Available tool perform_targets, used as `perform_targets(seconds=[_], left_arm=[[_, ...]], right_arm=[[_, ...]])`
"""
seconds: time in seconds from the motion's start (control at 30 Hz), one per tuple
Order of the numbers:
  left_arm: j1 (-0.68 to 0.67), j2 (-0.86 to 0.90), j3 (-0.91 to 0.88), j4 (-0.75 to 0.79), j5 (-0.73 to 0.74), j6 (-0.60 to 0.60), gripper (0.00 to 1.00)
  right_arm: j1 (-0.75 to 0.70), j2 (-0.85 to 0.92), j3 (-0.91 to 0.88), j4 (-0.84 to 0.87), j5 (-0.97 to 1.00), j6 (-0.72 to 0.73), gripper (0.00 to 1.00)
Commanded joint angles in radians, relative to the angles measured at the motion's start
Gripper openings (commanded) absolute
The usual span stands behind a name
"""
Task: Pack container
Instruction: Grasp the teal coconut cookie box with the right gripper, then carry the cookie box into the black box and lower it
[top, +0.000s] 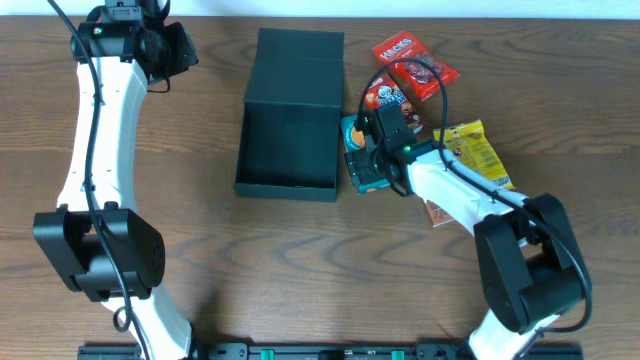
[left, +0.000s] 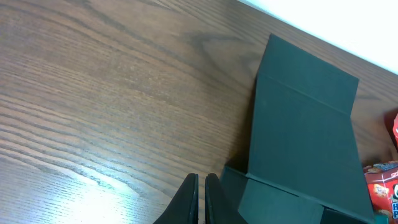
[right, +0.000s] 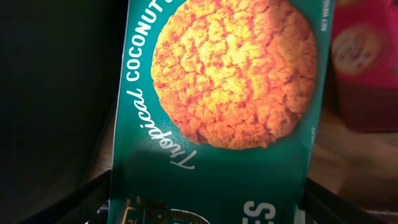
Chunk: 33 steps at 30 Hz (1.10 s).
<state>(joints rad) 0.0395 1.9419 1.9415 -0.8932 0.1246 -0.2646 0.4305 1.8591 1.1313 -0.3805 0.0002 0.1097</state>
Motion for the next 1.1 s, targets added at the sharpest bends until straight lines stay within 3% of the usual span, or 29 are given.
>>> perform_targets(seconds=[0.0, 0.67, 0.83, 1.07], left_arm=[[0.007, 0.016, -0.003, -0.003, -0.005, -0.001, 0.07], [0.010, 0.016, -0.003, 0.003, -0.087, 0.018, 0.08], [0.046, 0.016, -0.003, 0.011, -0.106, 0.019, 0.10], [0.141, 0.016, -0.003, 0.011, -0.105, 0.017, 0.10]], right_arm=[[0.002, 0.011, 0.093, -0.015, 0.000, -0.014, 0.78], [-0.021, 0.009, 0.538, -0.342, -0.041, 0.032, 0.72], [0.026, 0.009, 0.562, -0.356, -0.138, 0.112, 0.73], [0.144, 0.011, 0.562, -0.359, -0.121, 0.200, 0.73]])
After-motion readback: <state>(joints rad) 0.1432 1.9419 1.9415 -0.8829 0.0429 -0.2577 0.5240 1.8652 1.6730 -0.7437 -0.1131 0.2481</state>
